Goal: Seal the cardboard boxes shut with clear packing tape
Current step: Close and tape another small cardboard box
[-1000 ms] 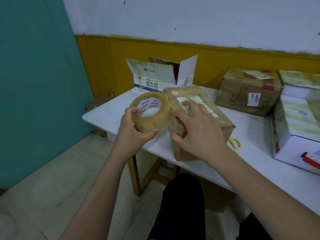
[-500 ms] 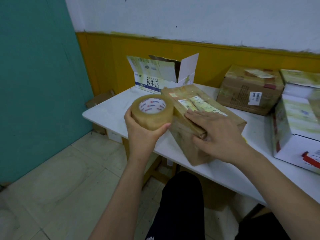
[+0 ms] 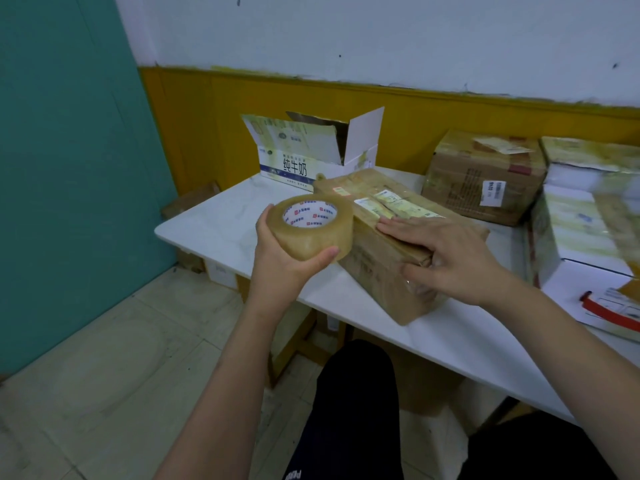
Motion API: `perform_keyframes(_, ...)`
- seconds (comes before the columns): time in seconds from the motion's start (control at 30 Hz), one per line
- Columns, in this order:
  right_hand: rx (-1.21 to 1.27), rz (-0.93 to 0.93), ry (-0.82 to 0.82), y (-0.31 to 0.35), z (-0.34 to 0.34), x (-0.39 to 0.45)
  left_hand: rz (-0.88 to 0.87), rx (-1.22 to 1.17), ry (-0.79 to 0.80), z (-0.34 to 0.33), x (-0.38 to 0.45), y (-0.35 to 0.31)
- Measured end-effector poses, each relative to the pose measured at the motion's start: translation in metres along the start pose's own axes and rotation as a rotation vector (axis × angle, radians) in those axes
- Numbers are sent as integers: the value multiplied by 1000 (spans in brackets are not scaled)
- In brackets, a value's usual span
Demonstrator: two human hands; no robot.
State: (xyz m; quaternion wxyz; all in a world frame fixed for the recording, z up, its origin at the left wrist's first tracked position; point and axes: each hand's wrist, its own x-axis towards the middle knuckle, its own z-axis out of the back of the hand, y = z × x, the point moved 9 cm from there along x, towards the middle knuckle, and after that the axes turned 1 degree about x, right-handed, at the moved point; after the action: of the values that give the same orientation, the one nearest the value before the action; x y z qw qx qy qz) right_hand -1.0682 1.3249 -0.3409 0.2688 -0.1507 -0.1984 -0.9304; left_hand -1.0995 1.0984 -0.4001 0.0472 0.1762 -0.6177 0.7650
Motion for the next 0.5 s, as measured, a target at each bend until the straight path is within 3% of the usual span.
perform_keyframes(0.27,15,49,25,-2,2,-3,43,68,-340,-1,17,3)
perform_keyframes(0.5,100,-15,115,-23,10,-5,18,-59,-67,-11,19,24)
